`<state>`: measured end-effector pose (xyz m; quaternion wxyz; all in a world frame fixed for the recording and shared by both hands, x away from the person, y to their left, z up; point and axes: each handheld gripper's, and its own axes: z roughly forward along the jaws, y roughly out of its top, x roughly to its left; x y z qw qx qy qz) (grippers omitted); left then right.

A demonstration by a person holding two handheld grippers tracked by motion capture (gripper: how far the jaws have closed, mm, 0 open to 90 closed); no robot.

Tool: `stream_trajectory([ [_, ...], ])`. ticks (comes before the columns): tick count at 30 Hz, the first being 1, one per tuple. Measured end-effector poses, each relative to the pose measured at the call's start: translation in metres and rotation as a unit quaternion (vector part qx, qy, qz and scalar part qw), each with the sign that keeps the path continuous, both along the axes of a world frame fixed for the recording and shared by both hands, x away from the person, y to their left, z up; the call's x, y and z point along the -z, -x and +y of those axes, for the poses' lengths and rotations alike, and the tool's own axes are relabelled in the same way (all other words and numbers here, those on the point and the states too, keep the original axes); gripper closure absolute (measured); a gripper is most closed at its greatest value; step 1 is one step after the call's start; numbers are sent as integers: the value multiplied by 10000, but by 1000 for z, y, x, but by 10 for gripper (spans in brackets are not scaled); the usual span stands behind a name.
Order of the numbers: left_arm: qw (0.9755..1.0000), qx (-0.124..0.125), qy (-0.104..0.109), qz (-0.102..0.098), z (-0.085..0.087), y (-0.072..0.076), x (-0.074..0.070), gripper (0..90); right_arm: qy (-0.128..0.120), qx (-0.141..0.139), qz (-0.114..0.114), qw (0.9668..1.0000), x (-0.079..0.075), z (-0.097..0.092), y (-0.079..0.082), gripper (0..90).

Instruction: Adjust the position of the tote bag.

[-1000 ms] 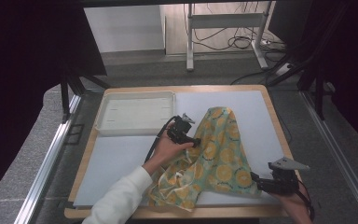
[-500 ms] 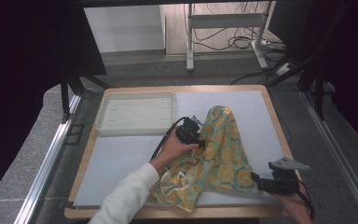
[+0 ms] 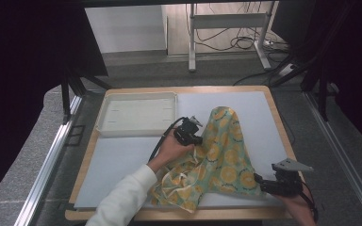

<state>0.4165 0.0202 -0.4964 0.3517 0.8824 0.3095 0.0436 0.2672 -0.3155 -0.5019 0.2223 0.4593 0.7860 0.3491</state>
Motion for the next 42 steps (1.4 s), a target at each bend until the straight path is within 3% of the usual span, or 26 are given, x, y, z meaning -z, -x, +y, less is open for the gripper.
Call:
stream_trajectory([
  [12, 9981, -200, 481, -338, 40, 15, -37, 900, 18, 11, 19, 10000, 1, 2, 0, 199],
  [29, 9969, -290, 606, -412, 67, 29, -45, 900, -39, -4, 2, 10000, -5, 1, 2, 203],
  [32, 9967, -290, 633, -423, 70, 30, -47, 900, 20, -75, -72, 9999, -14, 3, 7, 209],
  [34, 9965, -291, 673, -407, 72, 30, -48, 900, -79, -259, -69, 9996, -25, 6, 16, 211],
  [40, 9968, -279, 658, -369, 74, 31, -46, 900, -24, -612, 39, 9981, -30, 25, 24, 195],
  [42, 9968, -267, 650, -379, 73, 33, -47, 900, 121, -798, 176, 9966, -27, 38, 23, 169],
])
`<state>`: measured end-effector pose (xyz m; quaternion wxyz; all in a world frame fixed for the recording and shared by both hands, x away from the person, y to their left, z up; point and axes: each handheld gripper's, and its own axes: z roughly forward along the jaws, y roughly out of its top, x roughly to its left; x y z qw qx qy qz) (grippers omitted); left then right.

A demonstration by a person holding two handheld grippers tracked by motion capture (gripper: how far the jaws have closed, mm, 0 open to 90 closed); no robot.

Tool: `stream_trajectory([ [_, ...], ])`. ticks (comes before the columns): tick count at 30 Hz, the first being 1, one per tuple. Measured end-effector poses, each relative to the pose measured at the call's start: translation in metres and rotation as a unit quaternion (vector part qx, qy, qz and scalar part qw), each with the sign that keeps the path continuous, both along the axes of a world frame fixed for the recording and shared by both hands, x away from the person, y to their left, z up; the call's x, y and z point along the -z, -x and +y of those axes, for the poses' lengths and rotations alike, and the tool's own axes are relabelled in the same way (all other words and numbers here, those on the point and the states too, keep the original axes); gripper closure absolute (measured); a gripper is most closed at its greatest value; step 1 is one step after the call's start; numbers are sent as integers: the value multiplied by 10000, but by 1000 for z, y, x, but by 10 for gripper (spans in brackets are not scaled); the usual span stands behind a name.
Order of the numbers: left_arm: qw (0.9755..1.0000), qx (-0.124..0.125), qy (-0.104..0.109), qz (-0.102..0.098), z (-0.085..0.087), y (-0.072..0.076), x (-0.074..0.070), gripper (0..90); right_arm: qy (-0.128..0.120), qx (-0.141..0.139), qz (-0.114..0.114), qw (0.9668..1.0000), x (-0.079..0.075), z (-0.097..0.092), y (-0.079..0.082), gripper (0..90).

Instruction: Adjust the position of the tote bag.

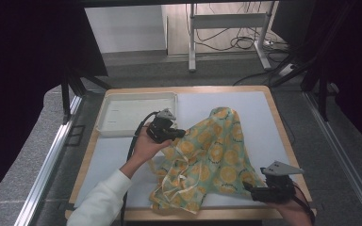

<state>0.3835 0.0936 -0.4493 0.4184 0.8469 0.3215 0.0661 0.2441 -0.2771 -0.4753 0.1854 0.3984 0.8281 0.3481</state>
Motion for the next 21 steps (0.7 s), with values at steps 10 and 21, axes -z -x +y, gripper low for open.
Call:
stream_trajectory([
  [10, 10000, 48, 1, 6, -1, 3, -5, 900, 310, -134, 245, 9991, 10, 18, -14, 208],
  [21, 9999, 102, 12, 123, 4, 8, -9, 900, 534, -149, 212, 9982, 1, 15, -36, 892],
])
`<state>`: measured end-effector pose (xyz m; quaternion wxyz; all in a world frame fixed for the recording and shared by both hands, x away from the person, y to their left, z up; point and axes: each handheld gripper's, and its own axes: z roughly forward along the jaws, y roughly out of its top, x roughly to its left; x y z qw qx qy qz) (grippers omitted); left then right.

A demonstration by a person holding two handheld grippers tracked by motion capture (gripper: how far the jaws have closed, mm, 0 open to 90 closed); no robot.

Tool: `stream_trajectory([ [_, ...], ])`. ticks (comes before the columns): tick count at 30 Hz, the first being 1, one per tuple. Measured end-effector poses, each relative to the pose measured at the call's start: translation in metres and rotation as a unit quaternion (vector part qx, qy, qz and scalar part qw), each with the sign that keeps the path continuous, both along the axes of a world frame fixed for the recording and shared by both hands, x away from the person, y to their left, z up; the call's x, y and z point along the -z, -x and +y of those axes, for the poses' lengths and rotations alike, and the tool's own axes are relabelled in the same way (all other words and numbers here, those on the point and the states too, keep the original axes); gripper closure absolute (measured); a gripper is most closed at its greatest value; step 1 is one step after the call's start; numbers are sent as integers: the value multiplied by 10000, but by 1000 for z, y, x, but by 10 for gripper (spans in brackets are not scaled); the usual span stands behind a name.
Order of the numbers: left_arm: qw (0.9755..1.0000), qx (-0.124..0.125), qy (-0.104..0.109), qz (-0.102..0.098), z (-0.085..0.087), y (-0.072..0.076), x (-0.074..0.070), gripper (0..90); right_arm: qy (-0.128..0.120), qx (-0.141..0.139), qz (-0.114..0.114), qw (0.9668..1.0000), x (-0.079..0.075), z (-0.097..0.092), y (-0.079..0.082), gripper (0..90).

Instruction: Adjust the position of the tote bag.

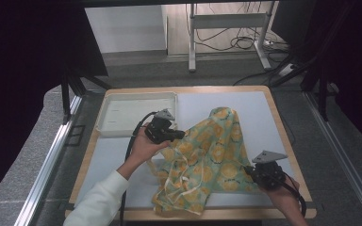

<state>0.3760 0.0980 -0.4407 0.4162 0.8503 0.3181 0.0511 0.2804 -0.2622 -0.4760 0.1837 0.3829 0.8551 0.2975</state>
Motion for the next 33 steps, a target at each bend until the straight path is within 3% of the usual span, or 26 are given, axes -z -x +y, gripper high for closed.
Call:
stream_trajectory([
  [9, 10000, -38, 66, 17, 9, 8, -1, 900, 64, 425, -36, 9991, -14, -22, -40, 895],
  [15, 9999, -57, 151, 29, 17, 13, -2, 900, 37, 487, 14, 9988, -18, -30, -57, 895],
  [23, 9995, 14, 319, 66, 26, 26, -1, 900, 57, 615, 17, 9981, -27, -36, -86, 895],
  [25, 9992, 27, 376, 91, 27, 29, 0, 900, 69, 633, 38, 9980, -29, -36, -100, 895],
  [27, 9991, 58, 407, 78, 27, 33, 1, 900, 83, 639, 38, 9979, -30, -36, -104, 895],
  [32, 9989, 188, 414, 63, 24, 41, 6, 900, 91, 775, 126, 9969, -34, -34, -135, 894],
  [33, 9988, 183, 435, 89, 23, 43, 6, 900, 91, 775, 126, 9969, -34, -34, -135, 894],
])
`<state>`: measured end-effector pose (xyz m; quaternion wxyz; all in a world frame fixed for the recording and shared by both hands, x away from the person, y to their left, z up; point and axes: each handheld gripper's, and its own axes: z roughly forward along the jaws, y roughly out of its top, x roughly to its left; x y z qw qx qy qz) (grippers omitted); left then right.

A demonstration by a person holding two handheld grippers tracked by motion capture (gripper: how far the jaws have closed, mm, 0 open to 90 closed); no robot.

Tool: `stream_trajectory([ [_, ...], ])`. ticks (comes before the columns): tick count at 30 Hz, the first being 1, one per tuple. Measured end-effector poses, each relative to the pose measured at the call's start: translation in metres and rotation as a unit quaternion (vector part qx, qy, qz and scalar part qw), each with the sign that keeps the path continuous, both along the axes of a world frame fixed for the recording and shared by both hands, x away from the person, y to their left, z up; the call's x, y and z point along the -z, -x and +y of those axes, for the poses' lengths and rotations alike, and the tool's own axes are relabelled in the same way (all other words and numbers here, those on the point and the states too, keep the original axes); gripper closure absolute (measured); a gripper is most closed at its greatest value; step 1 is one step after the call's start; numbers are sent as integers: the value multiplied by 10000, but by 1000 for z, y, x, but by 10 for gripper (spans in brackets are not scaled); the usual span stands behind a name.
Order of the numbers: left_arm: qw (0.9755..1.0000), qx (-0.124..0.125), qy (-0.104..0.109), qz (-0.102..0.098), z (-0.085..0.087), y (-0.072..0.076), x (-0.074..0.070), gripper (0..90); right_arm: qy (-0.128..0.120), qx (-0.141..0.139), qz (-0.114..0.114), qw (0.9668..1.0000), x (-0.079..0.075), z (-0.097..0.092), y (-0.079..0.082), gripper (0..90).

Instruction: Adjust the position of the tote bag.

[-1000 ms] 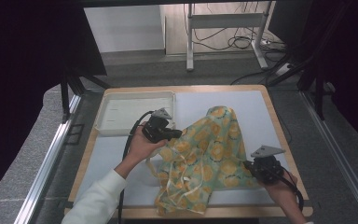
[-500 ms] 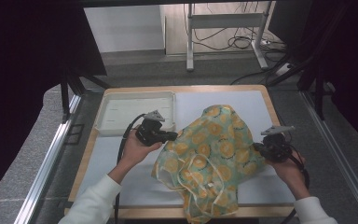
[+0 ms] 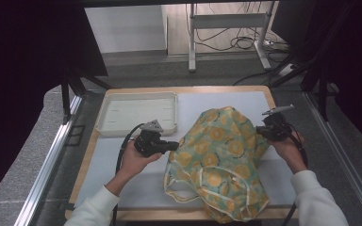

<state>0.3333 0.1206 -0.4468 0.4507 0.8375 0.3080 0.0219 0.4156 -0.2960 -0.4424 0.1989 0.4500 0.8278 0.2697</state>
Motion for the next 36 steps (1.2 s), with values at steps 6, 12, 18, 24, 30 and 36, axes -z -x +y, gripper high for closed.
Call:
stream_trajectory([
  [6, 9999, 112, 5, -26, -2, 9, 2, 900, 137, 92, -8, 9999, -9, 7, -27, 895],
  [12, 9999, 166, 20, -26, -3, 21, 3, 900, 289, 33, -4, 9996, -16, 21, -53, 895],
  [18, 9995, 296, 11, -69, -11, 37, 4, 900, 279, 76, 1, 9996, -17, 26, -69, 895],
  [24, 9989, 464, -14, -70, -24, 47, 6, 900, 178, 96, 13, 9998, -14, 28, -78, 895],
  [30, 9989, 461, 20, -79, -30, 45, 13, 892, 94, 83, 71, 9999, -9, 22, -71, 894],
  [36, 9990, -155, 378, -208, -17, 34, 7, 506, 3, 64, 43, 10000, -7, 11, -62, 893],
])
